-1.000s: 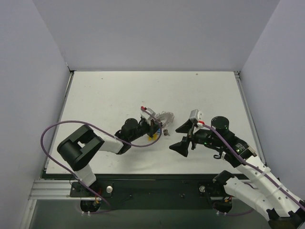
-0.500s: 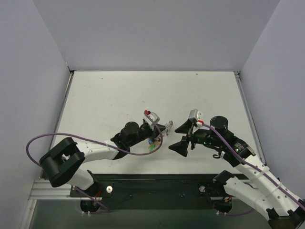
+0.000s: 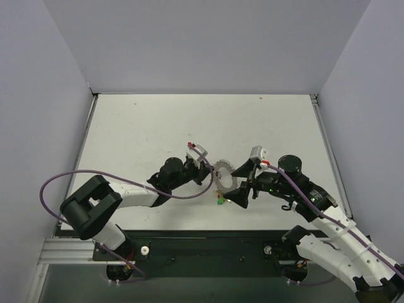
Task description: Put the keys on the keyring
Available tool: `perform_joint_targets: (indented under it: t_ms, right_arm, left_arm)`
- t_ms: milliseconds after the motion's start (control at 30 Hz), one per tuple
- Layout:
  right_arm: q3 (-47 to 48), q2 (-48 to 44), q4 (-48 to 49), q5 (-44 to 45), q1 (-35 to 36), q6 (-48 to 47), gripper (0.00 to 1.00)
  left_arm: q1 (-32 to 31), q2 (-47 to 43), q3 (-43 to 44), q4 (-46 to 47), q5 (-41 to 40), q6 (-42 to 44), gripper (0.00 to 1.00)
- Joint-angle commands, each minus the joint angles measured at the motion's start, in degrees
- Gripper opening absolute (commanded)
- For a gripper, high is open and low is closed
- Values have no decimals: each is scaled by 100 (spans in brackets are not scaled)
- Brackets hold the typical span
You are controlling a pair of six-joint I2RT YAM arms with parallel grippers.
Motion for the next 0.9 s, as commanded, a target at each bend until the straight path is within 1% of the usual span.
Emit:
perform_joint_targets:
  t_ms: [0, 67, 133, 167, 233, 267, 300, 333, 367, 533, 667, 700, 767, 867]
  right_arm:
    - [-120, 14, 350, -132, -33, 76, 87]
    - [-138, 14, 359, -150, -33, 85, 87]
    - [-155, 32, 376, -150, -33, 85, 87]
    - [-155, 40, 377, -150, -33, 85, 87]
    - [-147, 67, 403, -167, -33, 94, 87]
    - [-138, 76, 403, -185, -33, 103, 87]
    - [-147, 93, 394, -194, -33, 112, 87]
    - [-147, 85, 394, -203, -33, 129, 87]
    - [-147, 111, 394, -220, -33, 129, 88]
    - [-147, 137, 394, -238, -33, 129, 91]
    - [-147, 163, 394, -229, -33, 112, 96]
    - [-147, 190, 551, -238, -33, 112, 96]
    - [-129, 286, 561, -273, -33, 120, 98]
    - [-76, 470, 561, -317, -33, 129, 100]
  left_arm:
    - [226, 458, -370, 567, 152, -364, 0]
    - [314, 458, -519, 708, 83, -382, 0]
    - [332, 397, -546, 656, -5, -304, 0]
    - [323, 318, -511, 516, -127, -269, 3]
    - [332, 247, -441, 305, -190, -172, 19]
    - [323, 204, -388, 156, -277, -163, 38]
    - [323, 177, -379, 102, -313, -145, 49]
    - [332, 159, -379, 102, -313, -145, 71]
    - [323, 116, -388, 119, -296, -145, 86]
    - [323, -51, -414, 163, -156, -145, 88]
    - [332, -210, -432, 190, -68, -224, 89]
    - [332, -254, -440, 224, -41, -224, 90]
    - [358, -368, -458, 216, 38, -224, 90]
    - [446, -500, -379, -47, 73, -224, 91]
